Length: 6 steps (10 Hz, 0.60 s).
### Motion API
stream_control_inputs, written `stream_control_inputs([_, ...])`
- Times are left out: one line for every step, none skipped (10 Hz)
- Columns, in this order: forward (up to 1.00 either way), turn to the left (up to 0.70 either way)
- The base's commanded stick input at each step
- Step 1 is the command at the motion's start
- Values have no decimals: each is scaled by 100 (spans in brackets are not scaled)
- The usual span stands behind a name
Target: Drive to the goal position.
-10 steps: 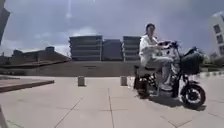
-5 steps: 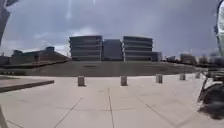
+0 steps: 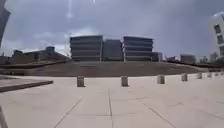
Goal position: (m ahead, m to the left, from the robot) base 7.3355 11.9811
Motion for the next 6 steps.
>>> stream_control_inputs([100,0])
stream_control_inputs([100,0])
stream_control_inputs([100,0])
stream_control_inputs([100,0])
stream_control_inputs([100,0])
stream_control_inputs([100,2])
